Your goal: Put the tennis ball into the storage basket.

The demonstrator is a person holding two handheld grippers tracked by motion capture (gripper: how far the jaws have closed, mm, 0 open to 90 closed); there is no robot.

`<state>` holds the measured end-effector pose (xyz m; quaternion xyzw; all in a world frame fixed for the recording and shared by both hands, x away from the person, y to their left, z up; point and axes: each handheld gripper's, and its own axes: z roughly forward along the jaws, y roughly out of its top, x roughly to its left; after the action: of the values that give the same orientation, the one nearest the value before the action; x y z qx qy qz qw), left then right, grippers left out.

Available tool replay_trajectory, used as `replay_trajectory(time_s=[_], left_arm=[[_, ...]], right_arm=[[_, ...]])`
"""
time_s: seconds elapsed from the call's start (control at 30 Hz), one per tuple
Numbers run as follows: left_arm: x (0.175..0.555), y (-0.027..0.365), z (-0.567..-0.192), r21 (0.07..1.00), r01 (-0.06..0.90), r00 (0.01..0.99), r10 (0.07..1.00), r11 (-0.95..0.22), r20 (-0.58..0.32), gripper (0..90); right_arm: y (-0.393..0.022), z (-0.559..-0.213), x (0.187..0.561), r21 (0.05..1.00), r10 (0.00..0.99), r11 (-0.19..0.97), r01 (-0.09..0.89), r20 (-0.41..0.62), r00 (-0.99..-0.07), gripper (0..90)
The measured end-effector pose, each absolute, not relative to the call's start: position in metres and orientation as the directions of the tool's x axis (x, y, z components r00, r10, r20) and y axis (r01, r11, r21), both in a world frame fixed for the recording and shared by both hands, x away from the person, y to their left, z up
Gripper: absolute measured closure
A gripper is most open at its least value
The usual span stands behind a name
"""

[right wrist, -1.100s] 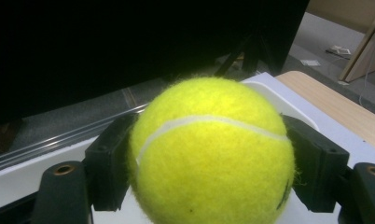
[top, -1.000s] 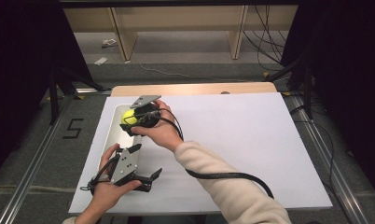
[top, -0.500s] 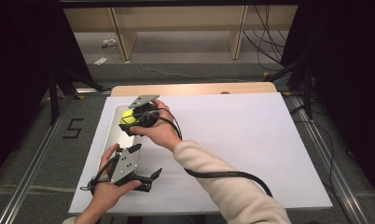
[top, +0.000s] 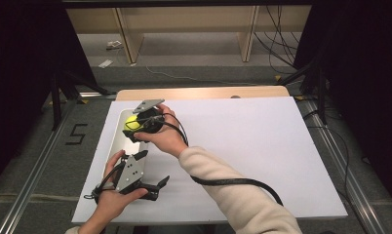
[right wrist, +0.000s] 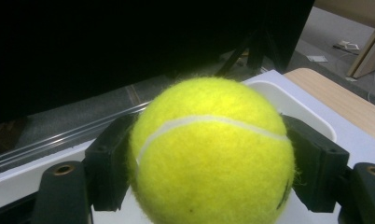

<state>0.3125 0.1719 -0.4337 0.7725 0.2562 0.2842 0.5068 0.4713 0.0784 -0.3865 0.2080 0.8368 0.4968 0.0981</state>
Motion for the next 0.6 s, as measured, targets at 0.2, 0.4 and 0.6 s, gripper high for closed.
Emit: replay_trajectory(time_s=[0.2, 0.4, 0.6], left_arm=[[0.3126, 0.1715, -0.4337, 0.927, 0.107, 0.709, 0.681, -0.36, 0.182, 0.0], [0.3126, 0.1721, -0.4336, 0.928, 0.107, 0.706, 0.684, -0.358, 0.182, 0.0], [0.3126, 0.1721, -0.4337, 0.927, 0.107, 0.706, 0.684, -0.359, 0.183, 0.0]], right_arm=[[0.0796, -0.3854, 0.4718, 0.872, 0.442, 0.421, 0.249, 0.043, -0.896, 26.6], [0.0814, -0.3858, 0.472, 0.872, 0.441, 0.422, 0.249, 0.042, -0.897, 26.6], [0.0847, -0.3887, 0.4719, 0.869, 0.435, 0.427, 0.25, 0.046, -0.899, 26.6]])
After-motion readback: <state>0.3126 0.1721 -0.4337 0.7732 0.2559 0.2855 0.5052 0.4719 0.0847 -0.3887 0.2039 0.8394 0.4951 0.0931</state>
